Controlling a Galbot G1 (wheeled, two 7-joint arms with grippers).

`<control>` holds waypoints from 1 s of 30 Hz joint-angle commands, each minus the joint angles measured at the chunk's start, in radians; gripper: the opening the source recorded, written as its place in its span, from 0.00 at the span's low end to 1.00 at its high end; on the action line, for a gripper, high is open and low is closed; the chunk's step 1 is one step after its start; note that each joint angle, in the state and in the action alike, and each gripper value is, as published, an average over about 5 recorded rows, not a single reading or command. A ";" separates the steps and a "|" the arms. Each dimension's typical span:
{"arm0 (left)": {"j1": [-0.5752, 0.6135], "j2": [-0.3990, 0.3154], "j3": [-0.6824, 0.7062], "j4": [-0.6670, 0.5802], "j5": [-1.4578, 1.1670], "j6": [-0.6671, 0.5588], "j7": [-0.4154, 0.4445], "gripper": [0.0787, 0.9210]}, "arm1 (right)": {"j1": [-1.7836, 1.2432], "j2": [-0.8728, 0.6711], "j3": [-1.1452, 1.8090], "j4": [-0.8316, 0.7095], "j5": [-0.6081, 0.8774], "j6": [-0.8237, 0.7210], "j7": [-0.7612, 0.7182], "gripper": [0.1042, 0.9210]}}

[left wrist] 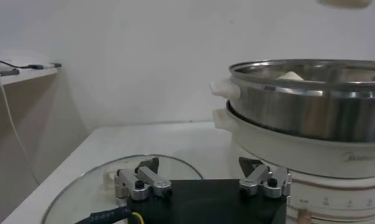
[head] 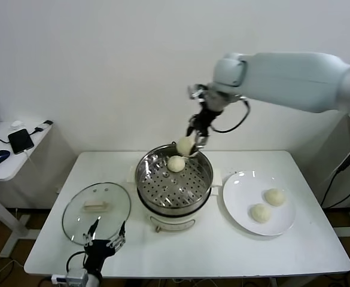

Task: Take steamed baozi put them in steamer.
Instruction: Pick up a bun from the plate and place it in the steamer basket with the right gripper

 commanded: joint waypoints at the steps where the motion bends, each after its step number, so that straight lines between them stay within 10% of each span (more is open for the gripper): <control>1: -0.003 0.000 -0.001 -0.006 -0.002 0.002 0.002 0.88 | -0.146 0.242 0.010 -0.067 0.032 -0.074 0.106 0.72; 21: -0.012 0.006 0.010 0.013 -0.003 0.000 0.004 0.88 | -0.351 0.327 0.016 -0.243 -0.073 -0.110 0.187 0.72; 30: -0.010 0.006 0.008 0.004 -0.005 0.005 0.005 0.88 | -0.209 0.213 0.029 -0.155 -0.089 -0.018 0.070 0.87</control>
